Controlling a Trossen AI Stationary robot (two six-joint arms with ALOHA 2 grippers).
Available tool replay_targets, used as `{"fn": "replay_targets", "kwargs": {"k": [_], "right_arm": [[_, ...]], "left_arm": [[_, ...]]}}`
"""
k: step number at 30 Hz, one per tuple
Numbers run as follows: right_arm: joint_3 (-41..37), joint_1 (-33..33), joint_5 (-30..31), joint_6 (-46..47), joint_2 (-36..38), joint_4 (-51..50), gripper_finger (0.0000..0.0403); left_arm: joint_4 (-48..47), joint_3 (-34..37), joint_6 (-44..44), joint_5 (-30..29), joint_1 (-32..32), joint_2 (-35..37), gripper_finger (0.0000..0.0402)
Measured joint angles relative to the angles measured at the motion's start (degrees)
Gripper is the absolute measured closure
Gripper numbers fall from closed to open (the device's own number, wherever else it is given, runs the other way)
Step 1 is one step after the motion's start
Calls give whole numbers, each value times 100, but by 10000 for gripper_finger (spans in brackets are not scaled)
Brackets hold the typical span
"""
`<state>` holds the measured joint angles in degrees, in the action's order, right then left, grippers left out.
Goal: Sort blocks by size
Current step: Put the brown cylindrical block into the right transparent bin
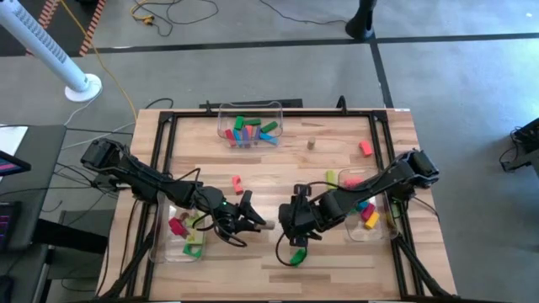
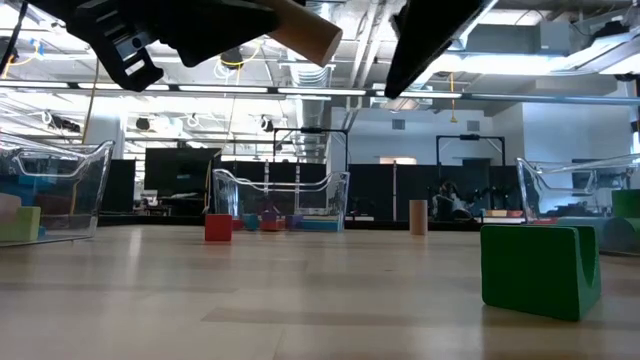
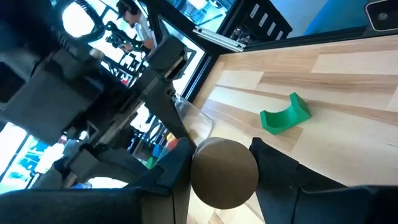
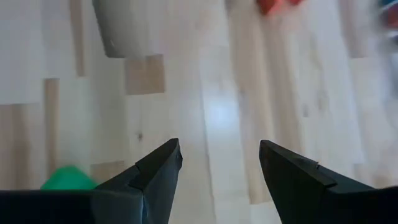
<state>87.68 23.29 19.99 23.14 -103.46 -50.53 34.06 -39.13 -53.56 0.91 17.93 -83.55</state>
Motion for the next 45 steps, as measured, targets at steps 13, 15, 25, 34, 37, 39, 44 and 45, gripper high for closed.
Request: {"fn": "replay_targets", "kwargs": {"k": [13,15,25,34,37,39,44,45], "right_arm": [[0,954,2881,-168,0,25,152],[0,1035,3207,-354,0,121,152],[0,759,3290,-853,0,571,152],[0,491,3147,-1342,0,1106,152],[0,441,3087,-1475,0,1302,152],[0,422,2993,-1508,-40,1351,153],[-7,333,2903,-1508,-189,1287,161],[-7,321,2899,-1512,-202,1248,165]], "left_arm": [[723,2,1153,-420,-392,0,270],[778,2,1325,-418,-472,-1,270],[794,-164,1891,-416,-688,-1,270],[791,-164,2041,-414,-706,-2,270],[796,-164,2043,-415,-706,0,270],[796,-164,2049,-414,-706,0,270],[791,-164,2093,-407,-706,-2,270],[791,-164,2102,-409,-706,-2,270]]}}
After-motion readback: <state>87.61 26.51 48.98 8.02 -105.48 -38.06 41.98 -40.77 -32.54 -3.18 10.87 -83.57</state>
